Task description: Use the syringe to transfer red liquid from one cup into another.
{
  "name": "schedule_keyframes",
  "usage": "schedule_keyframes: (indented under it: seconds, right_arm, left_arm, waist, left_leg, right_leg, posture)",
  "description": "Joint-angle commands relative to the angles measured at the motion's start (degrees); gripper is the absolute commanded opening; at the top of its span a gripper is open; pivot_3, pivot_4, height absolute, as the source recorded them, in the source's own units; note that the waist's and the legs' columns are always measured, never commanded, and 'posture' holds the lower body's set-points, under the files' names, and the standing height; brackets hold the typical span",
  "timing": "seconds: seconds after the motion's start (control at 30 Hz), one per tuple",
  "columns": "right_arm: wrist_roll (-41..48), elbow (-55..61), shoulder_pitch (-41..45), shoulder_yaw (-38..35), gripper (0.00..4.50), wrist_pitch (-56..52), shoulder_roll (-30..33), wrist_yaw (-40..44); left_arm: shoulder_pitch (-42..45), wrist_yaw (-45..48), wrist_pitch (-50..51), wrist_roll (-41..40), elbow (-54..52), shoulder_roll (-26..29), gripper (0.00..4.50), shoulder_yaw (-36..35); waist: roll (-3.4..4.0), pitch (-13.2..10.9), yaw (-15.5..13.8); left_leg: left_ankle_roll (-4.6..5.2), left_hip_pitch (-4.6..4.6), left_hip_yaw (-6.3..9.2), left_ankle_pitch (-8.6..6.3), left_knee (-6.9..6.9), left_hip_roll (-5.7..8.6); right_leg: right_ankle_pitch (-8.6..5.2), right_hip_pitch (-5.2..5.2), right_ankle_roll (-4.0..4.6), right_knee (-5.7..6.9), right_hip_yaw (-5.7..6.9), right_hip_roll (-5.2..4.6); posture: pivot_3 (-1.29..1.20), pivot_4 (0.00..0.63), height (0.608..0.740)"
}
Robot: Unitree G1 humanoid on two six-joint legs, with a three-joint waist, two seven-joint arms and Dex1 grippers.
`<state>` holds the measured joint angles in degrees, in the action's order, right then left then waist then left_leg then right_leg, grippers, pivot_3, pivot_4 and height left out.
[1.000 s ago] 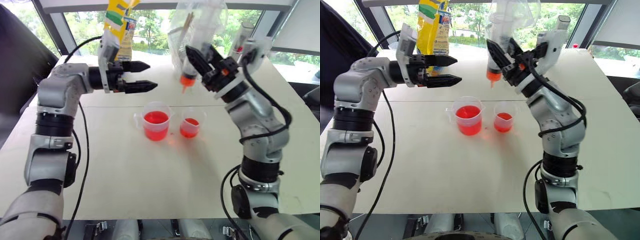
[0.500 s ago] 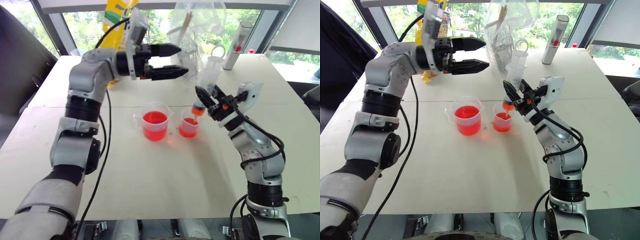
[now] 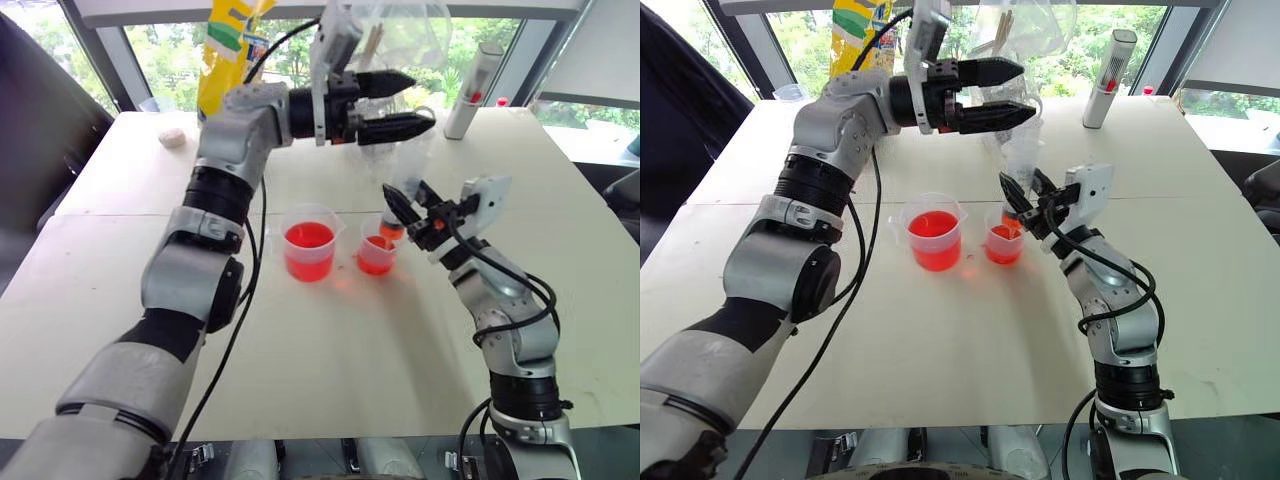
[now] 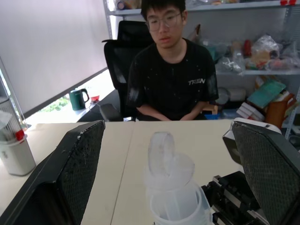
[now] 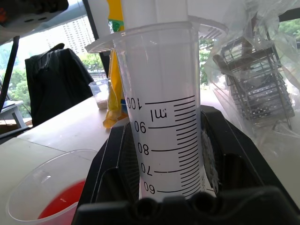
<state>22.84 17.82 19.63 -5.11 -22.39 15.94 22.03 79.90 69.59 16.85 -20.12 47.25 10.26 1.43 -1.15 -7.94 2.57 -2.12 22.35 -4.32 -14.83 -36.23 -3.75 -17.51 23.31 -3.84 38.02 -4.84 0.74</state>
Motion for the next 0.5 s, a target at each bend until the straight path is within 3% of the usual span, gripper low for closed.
schedule_keyframes:
  seconds: [0.03,0.13,0.23,0.47,0.5]
  right_arm:
    - [-0.06,1.33,0.76,-0.17,1.4,1.7,0.15,0.31]
    - [-0.14,1.22,0.92,-0.19,1.4,1.76,0.33,0.51]
    - [-0.24,1.14,1.07,-0.12,1.4,1.77,0.42,0.62]
    - [-0.46,1.25,1.17,0.14,1.4,1.61,0.46,0.68]
    - [-0.47,1.28,1.19,0.11,1.4,1.55,0.48,0.73]
  left_arm:
    - [2.79,-0.28,-1.6,1.22,0.45,-0.65,4.43,-0.13]
    - [2.99,-0.43,-2.16,2.15,1.67,-1.36,4.43,-0.17]
    - [3.23,-0.43,-2.1,2.29,2.4,-2.0,3.6,-0.72]
    - [2.86,0.08,-1.48,2.36,2.04,-2.41,0.1,-0.89]
    - [2.66,0.25,-1.4,2.44,1.8,-2.38,0.04,-0.79]
  waist:
    - [0.0,0.0,-0.07]
    - [0.0,0.0,-0.09]
    - [0.0,0.0,-0.06]
    - [0.0,0.0,-0.07]
    - [0.0,0.0,-0.07]
  left_leg:
    - [0.0,0.01,0.0,0.0,0.0,0.0]
    - [0.0,0.02,0.0,0.0,0.0,0.0]
    - [0.0,0.02,0.0,0.0,0.0,0.0]
    - [0.0,0.01,0.0,0.0,0.0,0.0]
    - [0.0,0.02,0.01,0.0,0.0,0.0]
  right_leg:
    - [0.0,0.0,0.0,-0.01,0.0,0.0]
    - [0.0,0.0,0.0,-0.02,0.0,0.0]
    - [0.0,0.0,0.0,-0.02,0.0,0.0]
    - [0.0,0.0,0.0,-0.01,0.0,0.0]
    - [0.0,0.0,0.0,-0.01,0.0,0.0]
  posture:
    - [0.0,0.15,0.739]
    - [0.0,0.15,0.739]
    - [0.0,0.15,0.739]
    - [0.0,0.15,0.739]
    - [0.0,0.15,0.739]
